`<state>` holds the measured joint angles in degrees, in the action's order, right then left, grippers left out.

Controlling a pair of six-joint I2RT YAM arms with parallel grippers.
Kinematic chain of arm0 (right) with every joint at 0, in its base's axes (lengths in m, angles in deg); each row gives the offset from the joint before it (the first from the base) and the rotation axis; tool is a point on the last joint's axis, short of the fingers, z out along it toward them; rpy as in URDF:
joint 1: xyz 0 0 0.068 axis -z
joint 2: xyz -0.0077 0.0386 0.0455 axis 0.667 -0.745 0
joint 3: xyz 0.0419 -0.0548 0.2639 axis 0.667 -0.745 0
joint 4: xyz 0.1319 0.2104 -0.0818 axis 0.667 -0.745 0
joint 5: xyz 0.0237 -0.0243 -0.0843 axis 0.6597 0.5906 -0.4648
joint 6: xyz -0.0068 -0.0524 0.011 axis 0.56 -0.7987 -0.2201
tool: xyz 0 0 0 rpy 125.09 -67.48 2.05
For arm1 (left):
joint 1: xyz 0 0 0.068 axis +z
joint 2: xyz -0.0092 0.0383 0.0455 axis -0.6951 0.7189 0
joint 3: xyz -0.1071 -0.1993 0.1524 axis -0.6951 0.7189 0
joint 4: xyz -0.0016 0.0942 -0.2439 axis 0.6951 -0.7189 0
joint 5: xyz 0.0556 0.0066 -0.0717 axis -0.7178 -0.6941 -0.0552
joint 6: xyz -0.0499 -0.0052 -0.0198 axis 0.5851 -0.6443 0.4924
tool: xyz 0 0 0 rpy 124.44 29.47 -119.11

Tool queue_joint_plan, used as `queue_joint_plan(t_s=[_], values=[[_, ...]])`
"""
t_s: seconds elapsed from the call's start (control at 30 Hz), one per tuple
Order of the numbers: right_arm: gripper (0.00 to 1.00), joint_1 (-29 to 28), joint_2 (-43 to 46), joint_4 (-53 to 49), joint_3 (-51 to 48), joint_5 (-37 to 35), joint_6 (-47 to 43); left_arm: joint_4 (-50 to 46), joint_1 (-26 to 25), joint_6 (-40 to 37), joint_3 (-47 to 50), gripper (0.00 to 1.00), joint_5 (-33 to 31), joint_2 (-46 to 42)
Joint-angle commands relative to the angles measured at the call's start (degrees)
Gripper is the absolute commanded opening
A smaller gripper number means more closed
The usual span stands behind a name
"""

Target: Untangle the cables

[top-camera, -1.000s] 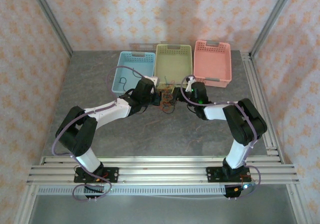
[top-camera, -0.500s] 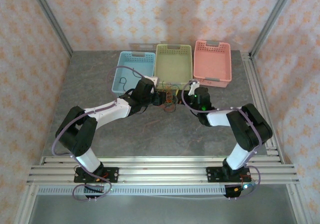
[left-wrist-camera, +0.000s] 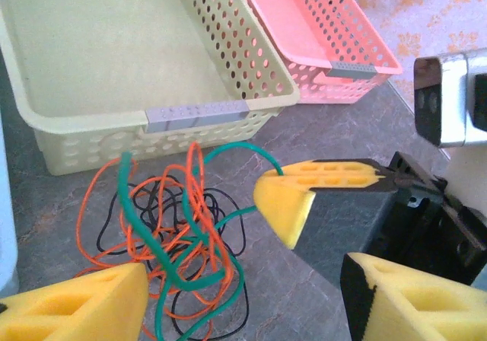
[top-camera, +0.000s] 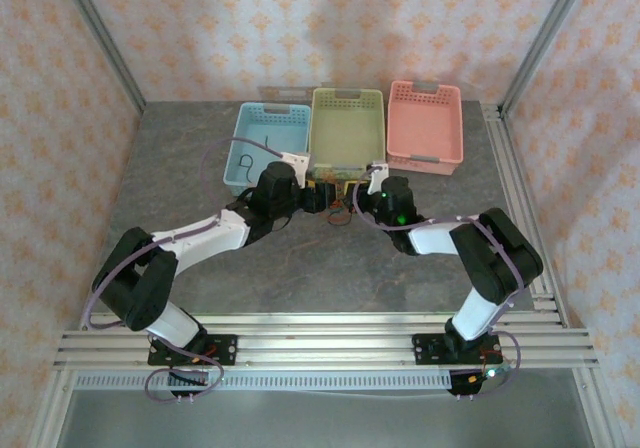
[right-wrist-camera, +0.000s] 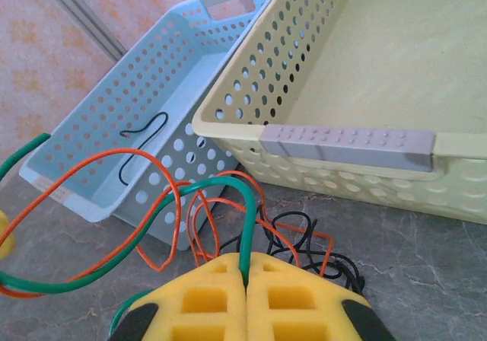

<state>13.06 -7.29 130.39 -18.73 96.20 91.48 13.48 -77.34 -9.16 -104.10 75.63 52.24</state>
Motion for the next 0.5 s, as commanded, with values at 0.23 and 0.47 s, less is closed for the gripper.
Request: queue_joint_plan(t_s=[0.23, 0.47], values=[[0.0, -2.91, 1.26, -1.41, 2.34, -1.49, -8.76, -7.41, -0.32, 1.08, -3.65, 0.66, -10.67, 1.0], [0.0, -3.3, 1.04, -3.69, 3.63, -2.15, -10.05, -15.75, -0.2, 4.02, -6.08, 0.69, -23.46, 1.38]])
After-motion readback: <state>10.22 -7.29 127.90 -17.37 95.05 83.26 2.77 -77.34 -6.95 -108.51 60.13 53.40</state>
